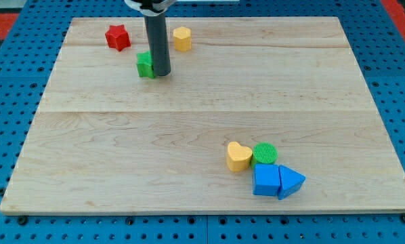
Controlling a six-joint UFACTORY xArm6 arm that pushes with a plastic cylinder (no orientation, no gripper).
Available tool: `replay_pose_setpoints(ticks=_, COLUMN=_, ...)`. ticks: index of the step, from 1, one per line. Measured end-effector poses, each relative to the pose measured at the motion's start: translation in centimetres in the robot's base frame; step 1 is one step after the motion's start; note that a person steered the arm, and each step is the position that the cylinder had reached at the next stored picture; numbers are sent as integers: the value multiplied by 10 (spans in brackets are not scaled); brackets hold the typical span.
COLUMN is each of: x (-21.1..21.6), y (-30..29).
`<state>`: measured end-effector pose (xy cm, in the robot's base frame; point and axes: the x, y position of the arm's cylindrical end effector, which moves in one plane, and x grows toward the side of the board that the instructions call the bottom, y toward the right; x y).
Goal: Place the heart vertical below the red star
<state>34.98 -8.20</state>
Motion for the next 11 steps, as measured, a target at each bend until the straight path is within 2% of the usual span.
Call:
replay_pose_setpoints(ticks=1, x=24, y=46)
replay_pose_setpoints(ticks=4, x=141, y=284)
replay_pose_setpoints(ticks=5, x=203, y=274)
replay_pose_setpoints(ticks=6, x=244, y=255)
replay_pose_setpoints(ticks=7, x=244, y=193)
replay_pose_setpoints(ticks=8, x=222, y=140)
replay_pose_setpoints(ticks=10, x=165, y=104)
replay_pose_setpoints(ticks=11, x=141, y=55)
